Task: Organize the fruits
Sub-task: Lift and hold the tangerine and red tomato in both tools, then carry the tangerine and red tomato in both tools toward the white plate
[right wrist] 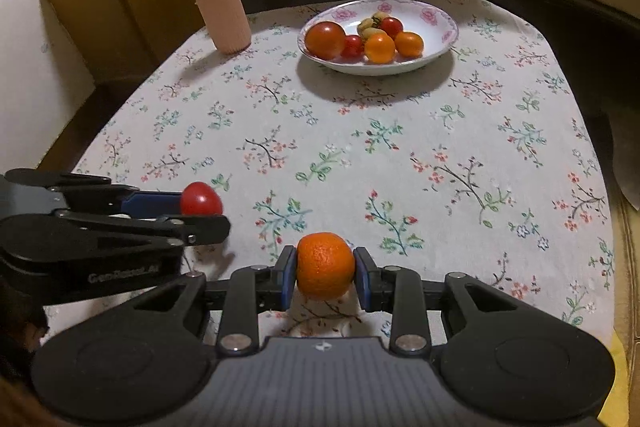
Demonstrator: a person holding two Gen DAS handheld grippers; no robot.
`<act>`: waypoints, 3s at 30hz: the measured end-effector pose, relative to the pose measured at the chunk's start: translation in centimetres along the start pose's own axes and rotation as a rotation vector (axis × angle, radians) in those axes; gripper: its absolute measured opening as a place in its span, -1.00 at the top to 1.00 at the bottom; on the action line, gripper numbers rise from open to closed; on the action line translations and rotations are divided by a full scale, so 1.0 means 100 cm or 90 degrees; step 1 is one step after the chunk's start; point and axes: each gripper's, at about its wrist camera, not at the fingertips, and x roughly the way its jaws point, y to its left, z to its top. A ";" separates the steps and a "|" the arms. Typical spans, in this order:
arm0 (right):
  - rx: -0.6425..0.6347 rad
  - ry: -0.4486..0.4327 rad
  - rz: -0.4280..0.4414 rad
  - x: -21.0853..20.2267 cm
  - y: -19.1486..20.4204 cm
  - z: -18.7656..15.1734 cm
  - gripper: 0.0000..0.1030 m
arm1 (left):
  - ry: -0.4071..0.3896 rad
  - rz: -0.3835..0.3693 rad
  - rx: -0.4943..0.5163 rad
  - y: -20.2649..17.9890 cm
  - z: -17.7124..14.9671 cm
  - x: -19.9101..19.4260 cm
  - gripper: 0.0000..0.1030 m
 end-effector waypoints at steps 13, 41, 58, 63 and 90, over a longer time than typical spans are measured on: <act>0.019 -0.011 0.010 0.001 -0.001 0.008 0.36 | -0.011 -0.004 0.010 -0.003 0.007 0.001 0.16; 0.055 0.011 -0.008 0.007 -0.020 0.010 0.36 | 0.011 0.007 -0.007 0.000 0.010 0.027 0.26; 0.084 -0.023 0.000 -0.004 -0.031 0.026 0.36 | -0.048 -0.033 -0.022 -0.002 0.043 0.007 0.26; 0.090 -0.038 0.005 -0.002 -0.033 0.044 0.36 | -0.066 -0.035 -0.019 -0.004 0.065 0.012 0.26; 0.088 -0.036 0.007 0.002 -0.043 0.058 0.36 | 0.028 -0.038 0.019 -0.013 0.023 0.040 0.29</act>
